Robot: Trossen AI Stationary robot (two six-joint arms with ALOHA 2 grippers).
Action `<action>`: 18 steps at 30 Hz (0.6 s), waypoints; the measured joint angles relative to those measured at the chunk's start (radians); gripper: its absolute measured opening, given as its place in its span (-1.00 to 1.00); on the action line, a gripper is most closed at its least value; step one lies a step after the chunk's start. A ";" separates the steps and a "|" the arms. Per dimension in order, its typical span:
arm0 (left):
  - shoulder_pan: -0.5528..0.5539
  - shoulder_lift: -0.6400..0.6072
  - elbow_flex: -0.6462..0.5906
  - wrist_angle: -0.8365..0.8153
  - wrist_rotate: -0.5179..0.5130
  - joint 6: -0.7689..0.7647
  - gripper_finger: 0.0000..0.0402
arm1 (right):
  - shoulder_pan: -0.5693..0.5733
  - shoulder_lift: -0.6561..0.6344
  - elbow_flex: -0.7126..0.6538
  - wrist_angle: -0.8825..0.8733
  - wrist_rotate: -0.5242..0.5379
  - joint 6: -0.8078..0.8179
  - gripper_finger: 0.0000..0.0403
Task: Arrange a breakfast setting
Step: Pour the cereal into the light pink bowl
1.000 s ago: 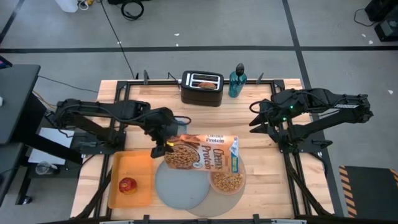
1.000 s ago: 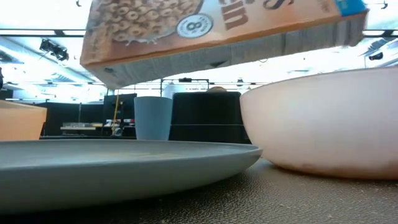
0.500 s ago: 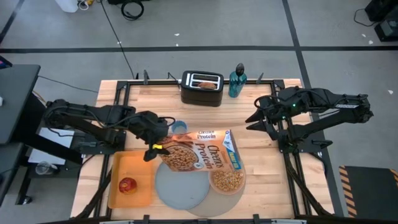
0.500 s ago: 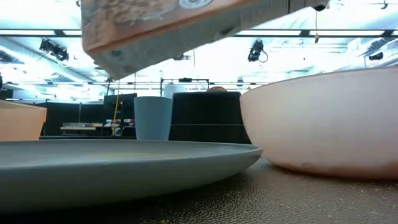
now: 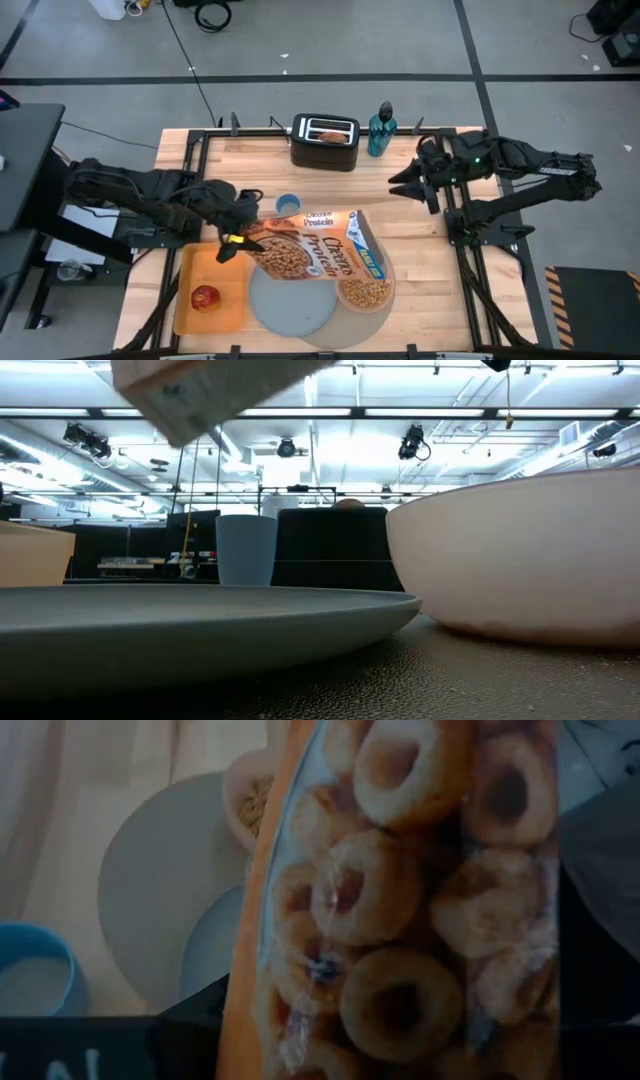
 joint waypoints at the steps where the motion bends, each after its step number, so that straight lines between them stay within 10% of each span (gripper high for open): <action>1: -0.006 -0.011 0.000 -0.001 -0.003 0.001 0.05 | -0.003 0.000 0.000 0.021 0.012 0.010 -0.17; 18: -0.010 -0.060 -0.015 0.046 -0.045 0.213 0.05 | -0.009 0.000 0.000 0.334 0.130 0.052 -0.18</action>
